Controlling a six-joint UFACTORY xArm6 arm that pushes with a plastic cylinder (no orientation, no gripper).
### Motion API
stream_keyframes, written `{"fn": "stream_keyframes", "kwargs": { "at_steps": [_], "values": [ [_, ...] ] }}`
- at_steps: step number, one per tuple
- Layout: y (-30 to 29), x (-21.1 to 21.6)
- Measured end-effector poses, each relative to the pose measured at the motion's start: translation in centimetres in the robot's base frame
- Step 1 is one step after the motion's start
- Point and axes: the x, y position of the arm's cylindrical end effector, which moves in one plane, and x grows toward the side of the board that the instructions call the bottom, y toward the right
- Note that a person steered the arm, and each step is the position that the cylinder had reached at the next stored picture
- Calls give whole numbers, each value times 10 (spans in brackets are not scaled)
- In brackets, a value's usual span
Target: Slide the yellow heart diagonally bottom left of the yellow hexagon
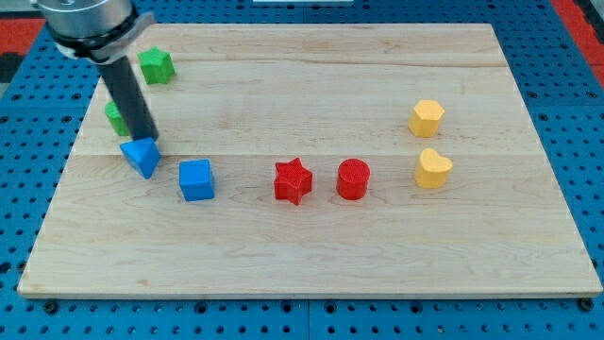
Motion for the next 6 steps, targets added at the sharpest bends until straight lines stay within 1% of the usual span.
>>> {"fn": "stream_keyframes", "kwargs": {
  "at_steps": [1, 3, 4, 5, 6],
  "values": [
    [85, -14],
    [302, -10],
    [360, 47],
    [356, 80],
    [321, 64]
  ]
}}
